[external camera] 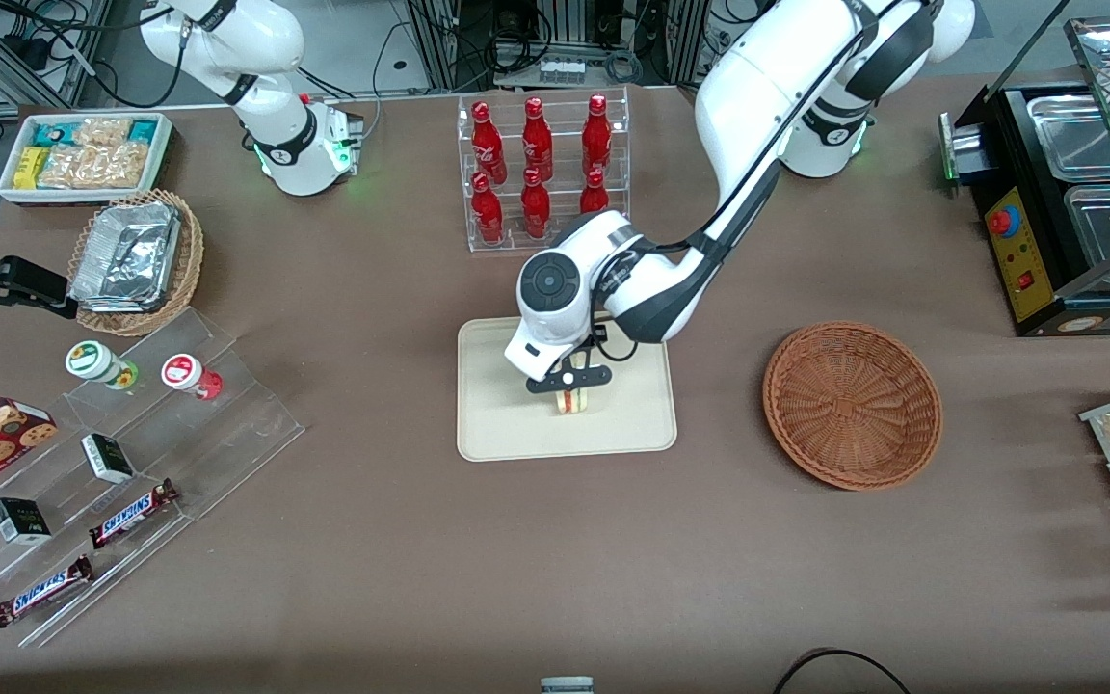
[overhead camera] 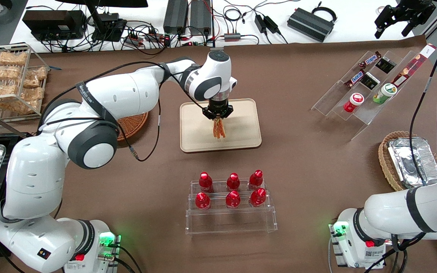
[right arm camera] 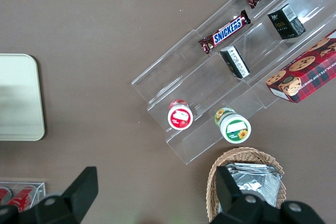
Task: Place sandwich from basket to tray
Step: 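Lower the sandwich onto the tray and open the left gripper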
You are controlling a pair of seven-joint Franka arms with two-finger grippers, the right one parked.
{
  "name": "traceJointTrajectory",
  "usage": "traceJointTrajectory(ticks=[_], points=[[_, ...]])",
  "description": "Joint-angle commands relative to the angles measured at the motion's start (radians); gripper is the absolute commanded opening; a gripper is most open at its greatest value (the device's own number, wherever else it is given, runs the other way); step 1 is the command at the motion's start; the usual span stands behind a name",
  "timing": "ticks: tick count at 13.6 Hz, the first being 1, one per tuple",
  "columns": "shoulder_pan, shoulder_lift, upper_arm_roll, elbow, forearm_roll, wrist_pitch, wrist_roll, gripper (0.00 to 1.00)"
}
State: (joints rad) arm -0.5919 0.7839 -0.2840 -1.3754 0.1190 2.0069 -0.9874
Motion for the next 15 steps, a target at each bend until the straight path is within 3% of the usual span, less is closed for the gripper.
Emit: traceJointTrajectory(ticks=[1, 8, 10, 11, 12, 15], points=[[-0.013, 0.028, 0.011, 0.053, 0.019, -0.017, -0.010, 0.00], [-0.013, 0.055, 0.014, 0.055, 0.028, 0.006, -0.022, 0.00], [-0.011, 0.063, 0.014, 0.055, 0.027, 0.007, -0.034, 0.38], [-0.011, 0.064, 0.014, 0.055, 0.027, 0.007, -0.037, 0.76], [-0.011, 0.064, 0.014, 0.055, 0.027, 0.007, -0.039, 1.00], [-0.011, 0.058, 0.014, 0.064, 0.027, 0.006, -0.073, 1.00]])
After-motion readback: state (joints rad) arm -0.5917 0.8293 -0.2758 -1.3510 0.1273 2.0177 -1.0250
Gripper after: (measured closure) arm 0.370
